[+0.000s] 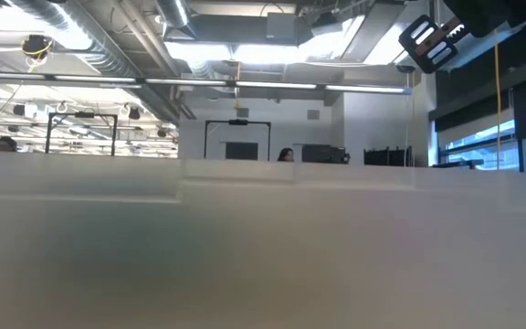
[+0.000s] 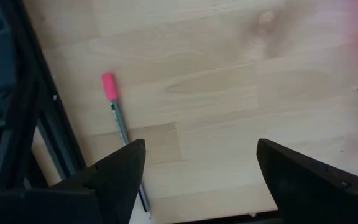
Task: Pack school essentials
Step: Put the pink pencil into the pink supply box
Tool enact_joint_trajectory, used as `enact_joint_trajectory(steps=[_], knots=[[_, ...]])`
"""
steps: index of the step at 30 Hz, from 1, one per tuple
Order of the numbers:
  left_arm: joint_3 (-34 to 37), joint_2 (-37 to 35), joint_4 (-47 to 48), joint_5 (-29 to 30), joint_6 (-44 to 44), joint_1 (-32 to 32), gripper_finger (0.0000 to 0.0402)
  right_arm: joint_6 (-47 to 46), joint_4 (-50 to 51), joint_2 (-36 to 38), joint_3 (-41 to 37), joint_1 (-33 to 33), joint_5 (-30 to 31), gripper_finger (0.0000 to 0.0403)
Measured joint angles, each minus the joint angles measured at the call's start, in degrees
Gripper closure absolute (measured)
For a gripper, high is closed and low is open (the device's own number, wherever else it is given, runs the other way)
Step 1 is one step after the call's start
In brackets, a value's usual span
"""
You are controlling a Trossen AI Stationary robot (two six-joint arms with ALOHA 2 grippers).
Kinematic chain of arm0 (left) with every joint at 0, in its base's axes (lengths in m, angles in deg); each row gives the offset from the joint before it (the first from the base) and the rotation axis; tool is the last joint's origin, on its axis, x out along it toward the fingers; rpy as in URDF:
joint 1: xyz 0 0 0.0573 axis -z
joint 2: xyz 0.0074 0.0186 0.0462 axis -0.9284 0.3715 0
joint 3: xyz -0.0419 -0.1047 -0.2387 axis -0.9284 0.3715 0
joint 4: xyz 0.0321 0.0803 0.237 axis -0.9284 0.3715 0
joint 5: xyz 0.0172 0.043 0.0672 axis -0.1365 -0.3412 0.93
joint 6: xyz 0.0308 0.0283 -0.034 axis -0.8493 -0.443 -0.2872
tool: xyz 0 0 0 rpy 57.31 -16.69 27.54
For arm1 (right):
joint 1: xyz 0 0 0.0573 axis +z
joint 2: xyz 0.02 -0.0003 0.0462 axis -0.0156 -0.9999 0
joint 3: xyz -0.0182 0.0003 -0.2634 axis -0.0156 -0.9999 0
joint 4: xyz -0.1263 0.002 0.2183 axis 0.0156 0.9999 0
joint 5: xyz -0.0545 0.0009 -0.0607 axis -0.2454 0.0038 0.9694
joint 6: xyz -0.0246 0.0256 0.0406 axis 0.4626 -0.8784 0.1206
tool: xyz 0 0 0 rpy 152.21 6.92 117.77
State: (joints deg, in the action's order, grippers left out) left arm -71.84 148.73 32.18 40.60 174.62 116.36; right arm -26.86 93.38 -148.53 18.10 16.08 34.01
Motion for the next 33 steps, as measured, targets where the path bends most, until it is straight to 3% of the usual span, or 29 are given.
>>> enact_joint_trajectory(steps=[9,20,33], knots=[[6.32,-0.02,-6.77,0.00,3.80,3.03,0.0100,5.90,-0.07,0.00,0.00,-0.02,1.59,0.0397],[14.72,-0.02,-9.33,0.00,4.78,2.09,0.0100,6.00,-1.53,-0.02,0.00,-0.02,13.24,0.0397],[18.61,-0.02,-13.55,-4.12,4.76,2.82,0.0100,6.23,-5.35,-0.02,0.00,-0.02,13.51,0.0397]])
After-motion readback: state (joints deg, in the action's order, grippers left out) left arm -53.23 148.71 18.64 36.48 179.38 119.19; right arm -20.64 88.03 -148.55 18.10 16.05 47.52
